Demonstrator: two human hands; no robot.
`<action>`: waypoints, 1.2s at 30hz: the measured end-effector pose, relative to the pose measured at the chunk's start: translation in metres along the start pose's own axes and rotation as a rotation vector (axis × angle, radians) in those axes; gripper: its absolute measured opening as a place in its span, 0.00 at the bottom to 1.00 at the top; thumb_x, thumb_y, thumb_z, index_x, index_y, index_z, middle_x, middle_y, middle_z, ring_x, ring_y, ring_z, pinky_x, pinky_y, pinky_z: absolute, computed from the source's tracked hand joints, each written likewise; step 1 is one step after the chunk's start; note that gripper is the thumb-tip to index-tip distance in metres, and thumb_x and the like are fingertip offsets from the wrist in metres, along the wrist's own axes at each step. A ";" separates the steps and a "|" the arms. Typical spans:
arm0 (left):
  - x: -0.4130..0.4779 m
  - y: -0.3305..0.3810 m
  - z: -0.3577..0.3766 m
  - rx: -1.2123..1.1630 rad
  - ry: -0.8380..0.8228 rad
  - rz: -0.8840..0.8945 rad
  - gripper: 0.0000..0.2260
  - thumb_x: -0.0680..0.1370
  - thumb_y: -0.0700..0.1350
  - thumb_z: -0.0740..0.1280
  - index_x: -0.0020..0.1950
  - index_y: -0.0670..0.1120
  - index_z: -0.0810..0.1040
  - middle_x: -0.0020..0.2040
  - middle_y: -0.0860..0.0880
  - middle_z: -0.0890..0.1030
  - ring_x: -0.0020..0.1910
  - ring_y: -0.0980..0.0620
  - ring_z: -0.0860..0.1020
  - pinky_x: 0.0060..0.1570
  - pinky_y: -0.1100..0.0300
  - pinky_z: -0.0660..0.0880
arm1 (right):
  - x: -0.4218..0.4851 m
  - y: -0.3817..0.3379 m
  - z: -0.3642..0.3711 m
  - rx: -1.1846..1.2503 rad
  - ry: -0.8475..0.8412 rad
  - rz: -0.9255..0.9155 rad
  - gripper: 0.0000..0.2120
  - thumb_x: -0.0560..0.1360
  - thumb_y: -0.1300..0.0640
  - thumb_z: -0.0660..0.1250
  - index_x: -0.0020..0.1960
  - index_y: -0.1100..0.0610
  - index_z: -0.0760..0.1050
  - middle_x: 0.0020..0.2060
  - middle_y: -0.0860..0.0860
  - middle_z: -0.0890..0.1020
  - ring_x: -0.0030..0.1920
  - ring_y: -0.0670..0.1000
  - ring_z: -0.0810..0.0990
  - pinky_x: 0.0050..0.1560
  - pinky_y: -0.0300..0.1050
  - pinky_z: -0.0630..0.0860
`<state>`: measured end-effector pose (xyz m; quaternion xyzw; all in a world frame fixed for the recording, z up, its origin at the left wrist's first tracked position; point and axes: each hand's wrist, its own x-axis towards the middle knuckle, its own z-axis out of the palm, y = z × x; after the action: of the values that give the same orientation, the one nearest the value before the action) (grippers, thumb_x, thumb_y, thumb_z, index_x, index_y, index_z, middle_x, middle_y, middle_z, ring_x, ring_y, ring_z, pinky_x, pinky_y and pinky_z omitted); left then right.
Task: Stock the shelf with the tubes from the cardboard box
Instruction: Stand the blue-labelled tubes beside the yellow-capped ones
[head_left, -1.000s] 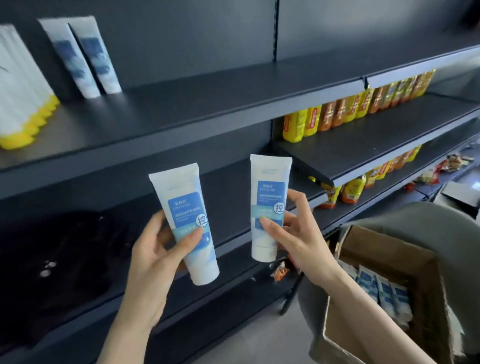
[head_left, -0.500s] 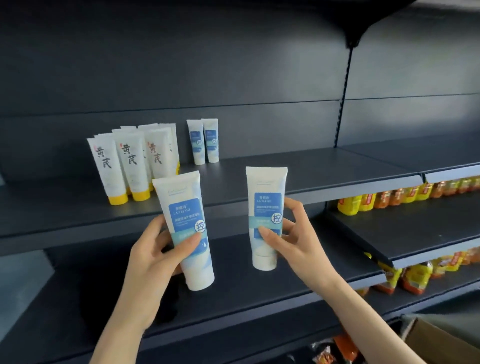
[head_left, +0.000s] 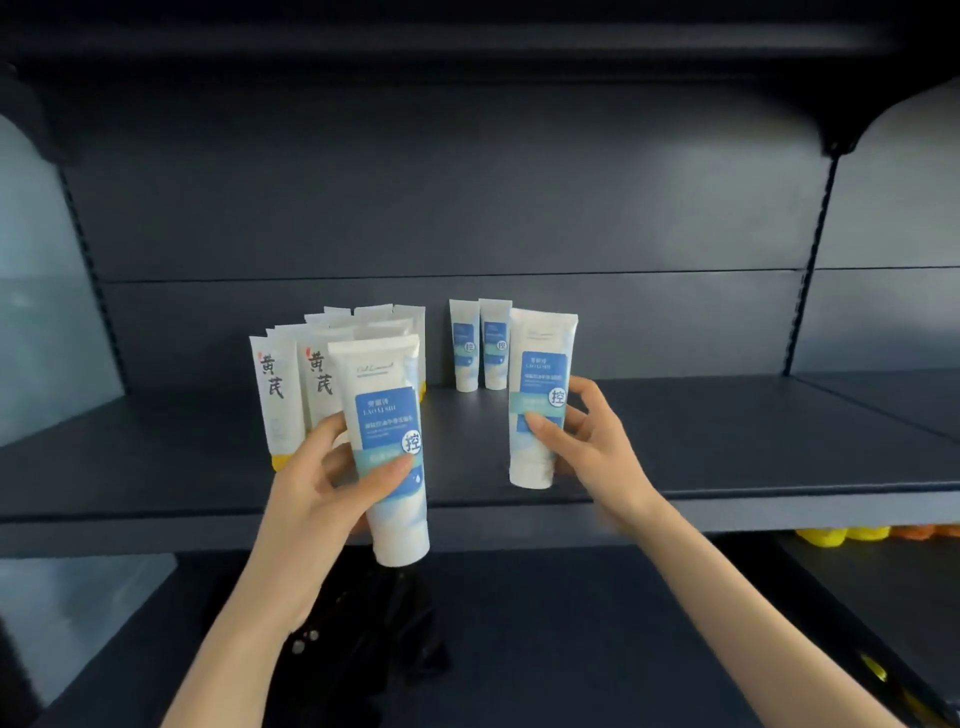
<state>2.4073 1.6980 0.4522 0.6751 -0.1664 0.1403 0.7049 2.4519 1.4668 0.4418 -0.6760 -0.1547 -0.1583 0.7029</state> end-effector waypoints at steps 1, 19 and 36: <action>0.008 -0.002 0.004 0.010 0.005 0.005 0.17 0.67 0.41 0.73 0.55 0.50 0.77 0.48 0.51 0.84 0.46 0.52 0.83 0.42 0.56 0.81 | 0.016 0.004 -0.007 -0.017 0.003 -0.003 0.14 0.76 0.61 0.67 0.60 0.54 0.69 0.51 0.53 0.84 0.50 0.53 0.83 0.42 0.46 0.80; 0.104 -0.040 0.052 0.077 0.109 0.015 0.22 0.65 0.46 0.71 0.58 0.52 0.76 0.50 0.54 0.83 0.50 0.55 0.82 0.46 0.55 0.76 | 0.224 0.088 -0.079 -0.077 0.116 0.080 0.12 0.77 0.64 0.65 0.54 0.55 0.63 0.50 0.51 0.79 0.53 0.53 0.79 0.50 0.55 0.80; 0.122 -0.044 0.042 0.107 0.100 0.003 0.20 0.64 0.44 0.73 0.55 0.54 0.75 0.47 0.58 0.84 0.47 0.59 0.82 0.38 0.68 0.77 | 0.267 0.141 -0.066 -0.395 0.265 0.112 0.17 0.75 0.63 0.69 0.60 0.61 0.66 0.54 0.53 0.76 0.53 0.50 0.75 0.54 0.44 0.73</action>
<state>2.5346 1.6507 0.4662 0.7037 -0.1242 0.1835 0.6751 2.7537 1.4023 0.4278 -0.7812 0.0108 -0.2335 0.5789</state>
